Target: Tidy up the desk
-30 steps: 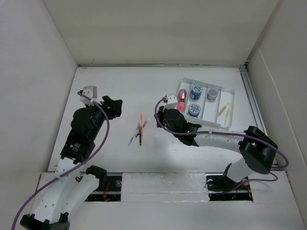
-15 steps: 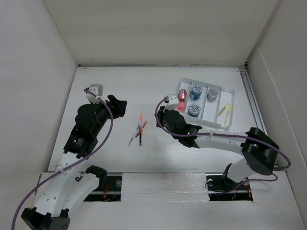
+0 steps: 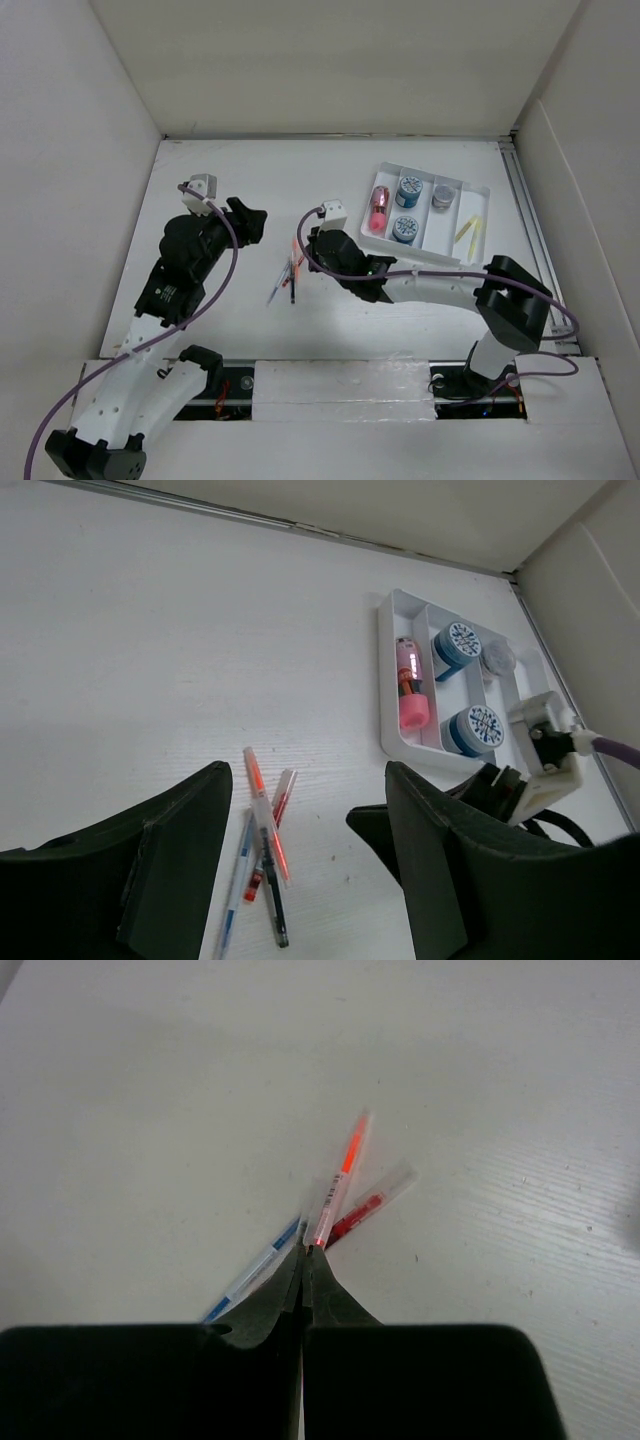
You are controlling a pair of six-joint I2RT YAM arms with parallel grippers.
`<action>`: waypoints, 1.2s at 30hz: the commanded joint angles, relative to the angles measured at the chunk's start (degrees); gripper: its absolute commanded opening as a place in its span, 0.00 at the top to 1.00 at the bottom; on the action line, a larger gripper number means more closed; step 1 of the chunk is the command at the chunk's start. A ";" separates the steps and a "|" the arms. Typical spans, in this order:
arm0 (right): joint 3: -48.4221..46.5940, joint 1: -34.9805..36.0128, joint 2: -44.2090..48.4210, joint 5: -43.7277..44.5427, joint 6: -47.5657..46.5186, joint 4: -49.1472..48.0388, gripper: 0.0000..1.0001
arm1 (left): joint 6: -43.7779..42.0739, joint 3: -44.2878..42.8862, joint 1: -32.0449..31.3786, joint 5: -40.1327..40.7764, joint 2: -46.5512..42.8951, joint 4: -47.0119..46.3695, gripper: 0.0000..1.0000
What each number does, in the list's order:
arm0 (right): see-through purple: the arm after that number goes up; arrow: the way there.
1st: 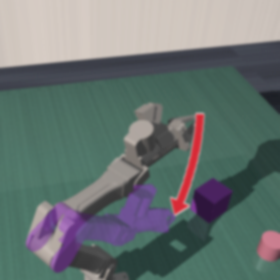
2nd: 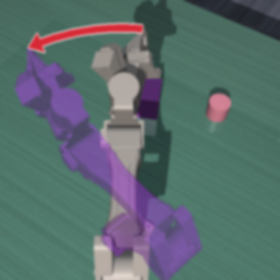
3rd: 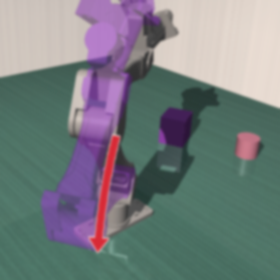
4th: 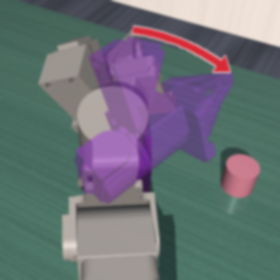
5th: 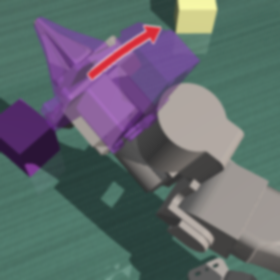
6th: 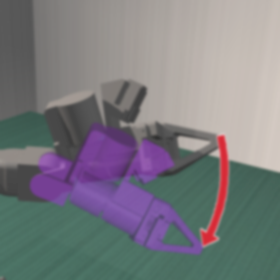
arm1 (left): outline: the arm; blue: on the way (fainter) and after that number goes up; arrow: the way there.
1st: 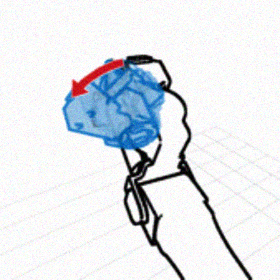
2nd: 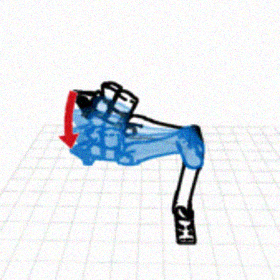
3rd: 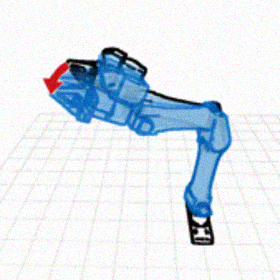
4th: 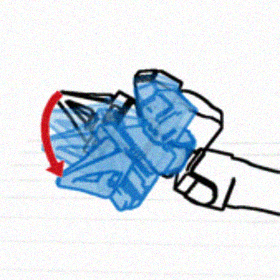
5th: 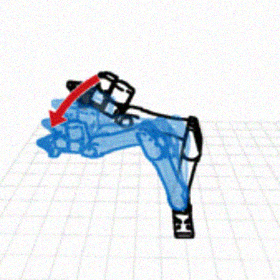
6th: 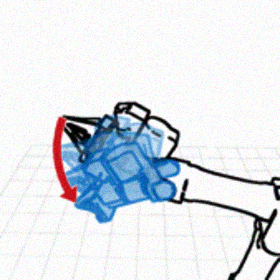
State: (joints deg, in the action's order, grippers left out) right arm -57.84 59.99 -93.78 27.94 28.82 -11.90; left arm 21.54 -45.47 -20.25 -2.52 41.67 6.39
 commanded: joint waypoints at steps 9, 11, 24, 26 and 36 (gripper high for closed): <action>-9.21 0.13 -7.90 -4.29 4.31 7.67 0.48 | 1.58 -1.20 -0.84 -2.22 -4.67 -2.09 0.41; -12.53 1.35 -11.07 -4.48 5.71 11.00 0.45 | 1.66 -1.37 -0.84 -2.66 -4.67 -2.17 0.41; -14.14 9.80 -12.30 8.62 21.71 21.66 0.53 | 1.31 -1.81 -2.60 -1.25 -6.60 -1.12 0.41; -13.70 10.50 -13.35 7.05 23.03 21.74 0.53 | 1.22 -1.72 -3.30 -0.99 -7.48 -1.03 0.40; -14.14 12.35 -17.05 10.90 27.17 23.32 0.59 | 1.31 -1.46 -3.30 -1.52 -8.89 -1.03 0.40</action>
State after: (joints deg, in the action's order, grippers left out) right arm -71.79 71.75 -110.21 35.35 53.69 10.37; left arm 22.96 -45.47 -23.29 -3.66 33.30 7.14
